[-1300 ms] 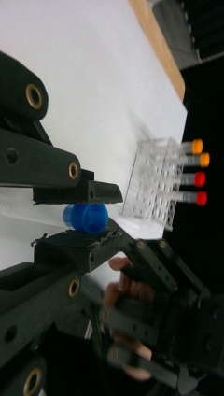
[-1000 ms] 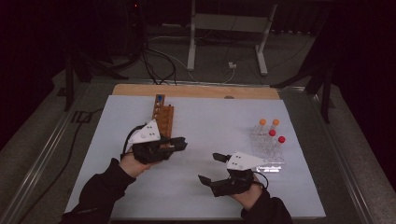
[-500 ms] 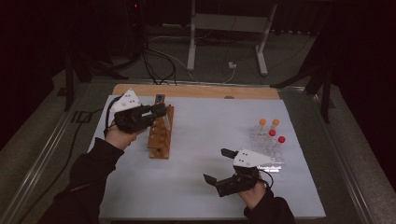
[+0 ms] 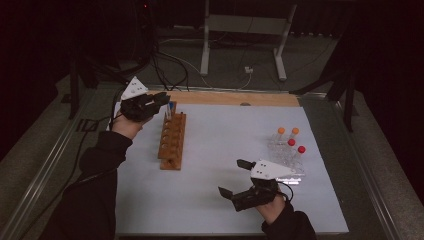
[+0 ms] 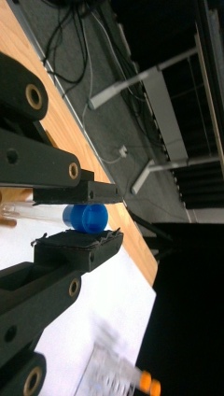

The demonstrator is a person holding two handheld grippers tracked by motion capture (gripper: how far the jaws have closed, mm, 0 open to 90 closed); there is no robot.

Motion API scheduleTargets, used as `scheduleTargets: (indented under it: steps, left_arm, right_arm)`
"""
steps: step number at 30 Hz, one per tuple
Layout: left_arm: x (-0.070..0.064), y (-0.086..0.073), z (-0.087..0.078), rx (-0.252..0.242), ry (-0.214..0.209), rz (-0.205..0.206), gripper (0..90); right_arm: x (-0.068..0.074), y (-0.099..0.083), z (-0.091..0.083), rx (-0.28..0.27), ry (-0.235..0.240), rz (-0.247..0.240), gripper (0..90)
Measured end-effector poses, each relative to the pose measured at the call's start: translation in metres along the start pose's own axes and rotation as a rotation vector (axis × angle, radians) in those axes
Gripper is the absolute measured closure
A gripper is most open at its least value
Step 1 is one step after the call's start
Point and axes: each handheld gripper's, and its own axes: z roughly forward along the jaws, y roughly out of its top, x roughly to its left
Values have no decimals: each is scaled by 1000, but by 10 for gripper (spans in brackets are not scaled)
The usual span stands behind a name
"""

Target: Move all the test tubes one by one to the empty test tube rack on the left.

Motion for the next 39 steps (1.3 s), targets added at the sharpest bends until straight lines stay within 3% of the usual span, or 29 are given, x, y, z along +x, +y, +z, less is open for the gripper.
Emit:
scheduleTargets:
  steps: [3, 5, 10, 15, 17, 28, 39]
  left_arm:
    - [3, -2, 5, 9, 20, 2, 774]
    - [8, -5, 9, 8, 22, -17, 774]
    - [12, -15, 19, 1, 79, -13, 774]
    - [16, -23, 27, -3, 73, -46, 774]
    - [16, -26, 30, 18, 78, -36, 774]
    - [12, -48, 48, 87, 65, -62, 773]
    - [14, -64, 56, 121, 63, -90, 773]
  right_arm:
    - [0, 0, 0, 1, 1, -3, 0]
    - [0, 0, 0, 3, 2, -3, 0]
    - [0, -1, 0, 7, 9, 1, 0]
    - [0, -1, 0, 7, 9, 2, 0]
    - [-1, -2, 0, 12, 8, 1, 0]
    - [-2, -3, 0, 20, 19, 9, 0]
    - [-3, -4, -2, 12, 18, 14, 0]
